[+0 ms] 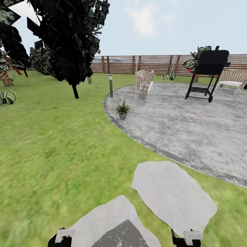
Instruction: Pick up the pesticide atomizer in the garden and spray insectifuge to fully cover both potted plants in the garden.
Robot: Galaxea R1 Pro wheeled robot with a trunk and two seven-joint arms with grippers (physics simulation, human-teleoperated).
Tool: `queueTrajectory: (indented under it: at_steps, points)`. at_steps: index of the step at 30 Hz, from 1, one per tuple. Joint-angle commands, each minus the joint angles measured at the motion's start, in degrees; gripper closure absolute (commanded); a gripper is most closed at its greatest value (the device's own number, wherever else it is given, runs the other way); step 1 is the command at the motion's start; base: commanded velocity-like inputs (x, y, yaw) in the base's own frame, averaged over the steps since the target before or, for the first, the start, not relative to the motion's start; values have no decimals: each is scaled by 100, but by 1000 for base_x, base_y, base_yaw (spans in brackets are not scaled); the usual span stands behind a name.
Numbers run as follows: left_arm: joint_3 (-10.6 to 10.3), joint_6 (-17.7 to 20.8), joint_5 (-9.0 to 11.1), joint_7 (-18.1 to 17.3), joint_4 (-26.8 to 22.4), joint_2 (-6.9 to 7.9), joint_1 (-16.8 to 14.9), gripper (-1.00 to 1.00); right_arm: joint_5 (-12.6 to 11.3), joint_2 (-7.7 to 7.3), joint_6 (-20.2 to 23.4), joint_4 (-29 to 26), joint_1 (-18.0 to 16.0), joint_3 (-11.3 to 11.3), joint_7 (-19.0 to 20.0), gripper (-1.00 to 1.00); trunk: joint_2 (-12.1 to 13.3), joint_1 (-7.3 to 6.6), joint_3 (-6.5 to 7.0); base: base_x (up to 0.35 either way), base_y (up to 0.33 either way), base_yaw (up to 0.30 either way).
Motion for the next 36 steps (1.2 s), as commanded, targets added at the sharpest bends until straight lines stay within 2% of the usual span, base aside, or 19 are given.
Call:
queueTrajectory:
  at_steps: [1,36]
  points:
    - [-49,-7,2,49,-8,3,-1,100,66,-1,-14,9,-4,-20,-40,-100,-2,2,-5,338,0,0]
    - [-58,-7,2,49,10,3,-1,100,76,-7,-14,9,-4,-20,-33,-100,-2,2,-5,338,0,0]
